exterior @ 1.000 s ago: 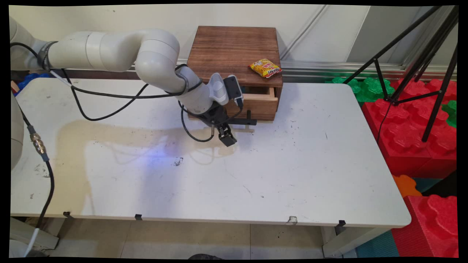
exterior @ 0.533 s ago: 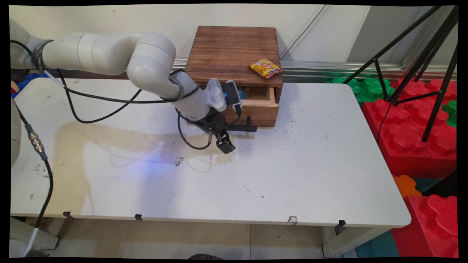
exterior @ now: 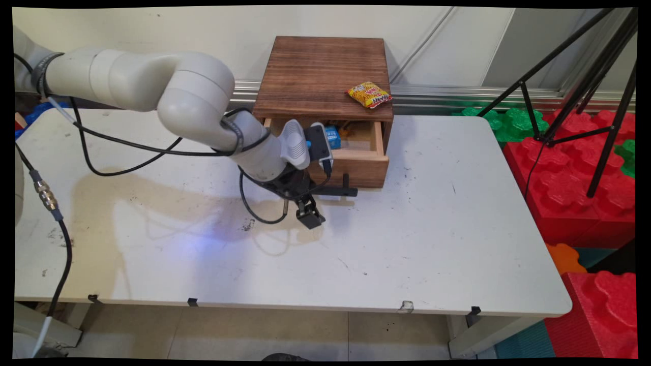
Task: Open the drawer
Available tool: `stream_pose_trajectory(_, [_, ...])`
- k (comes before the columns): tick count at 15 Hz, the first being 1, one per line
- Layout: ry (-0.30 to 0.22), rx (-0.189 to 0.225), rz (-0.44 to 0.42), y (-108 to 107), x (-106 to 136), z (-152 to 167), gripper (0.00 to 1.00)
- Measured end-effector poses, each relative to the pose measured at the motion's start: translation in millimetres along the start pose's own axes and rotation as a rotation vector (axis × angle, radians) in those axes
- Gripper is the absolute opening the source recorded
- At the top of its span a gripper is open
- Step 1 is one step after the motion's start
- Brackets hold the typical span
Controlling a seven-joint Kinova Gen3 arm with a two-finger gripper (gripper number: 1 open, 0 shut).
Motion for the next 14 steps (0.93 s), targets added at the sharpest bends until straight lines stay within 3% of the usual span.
stream_pose_trajectory(14, [-0.005,-0.028,0.018,53.9,-13.7,-22.0,1.00])
